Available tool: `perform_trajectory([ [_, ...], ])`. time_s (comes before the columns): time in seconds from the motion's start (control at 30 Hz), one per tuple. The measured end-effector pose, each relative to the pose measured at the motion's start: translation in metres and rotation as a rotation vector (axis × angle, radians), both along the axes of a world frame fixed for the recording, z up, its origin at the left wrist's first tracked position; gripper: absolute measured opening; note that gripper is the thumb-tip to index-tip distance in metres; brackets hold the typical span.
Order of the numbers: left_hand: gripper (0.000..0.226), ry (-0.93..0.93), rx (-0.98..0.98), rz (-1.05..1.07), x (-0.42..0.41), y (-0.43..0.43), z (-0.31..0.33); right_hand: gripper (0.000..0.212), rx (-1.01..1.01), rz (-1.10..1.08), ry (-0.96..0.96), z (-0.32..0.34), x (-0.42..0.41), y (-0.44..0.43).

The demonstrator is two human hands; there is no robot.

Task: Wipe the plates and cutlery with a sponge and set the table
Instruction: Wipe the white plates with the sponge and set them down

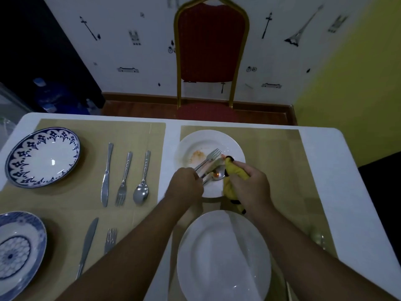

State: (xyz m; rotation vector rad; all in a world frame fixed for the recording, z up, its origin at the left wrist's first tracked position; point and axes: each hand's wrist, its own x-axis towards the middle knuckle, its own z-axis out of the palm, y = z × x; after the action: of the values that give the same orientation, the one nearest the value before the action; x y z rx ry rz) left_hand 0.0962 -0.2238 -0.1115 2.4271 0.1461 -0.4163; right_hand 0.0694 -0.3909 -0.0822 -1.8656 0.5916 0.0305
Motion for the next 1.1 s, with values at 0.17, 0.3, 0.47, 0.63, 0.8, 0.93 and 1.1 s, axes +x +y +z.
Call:
perform_trajectory([
  [0.17,0.018,0.184,-0.371,0.126,-0.023,-0.012,0.028,0.048,-0.409,0.603,-0.352,0.003,-0.003,0.005],
  [0.3,0.024,0.221,-0.526,0.361,-0.047,-0.016,0.042,0.05,-0.579,0.832,-0.451,-0.001,0.015,-0.009],
  [0.47,0.026,0.24,-0.664,0.532,-0.057,-0.019,0.056,0.053,-0.615,0.793,-0.512,-0.003,0.005,-0.006],
  [0.63,0.028,0.235,-0.641,0.605,-0.064,-0.014,0.057,0.049,-0.502,0.762,-0.491,0.0,0.028,-0.006],
  [0.8,0.016,0.305,-0.599,0.636,-0.073,-0.015,0.053,0.05,-0.369,0.505,-0.279,-0.009,0.057,-0.033],
  [0.93,0.01,0.266,-0.492,0.59,-0.068,-0.024,0.055,0.053,-0.441,0.667,-0.528,0.007,0.027,-0.03],
  [1.1,0.017,0.187,-0.46,0.533,-0.066,-0.042,0.063,0.053,-0.577,0.944,-0.645,-0.012,0.009,-0.026],
])
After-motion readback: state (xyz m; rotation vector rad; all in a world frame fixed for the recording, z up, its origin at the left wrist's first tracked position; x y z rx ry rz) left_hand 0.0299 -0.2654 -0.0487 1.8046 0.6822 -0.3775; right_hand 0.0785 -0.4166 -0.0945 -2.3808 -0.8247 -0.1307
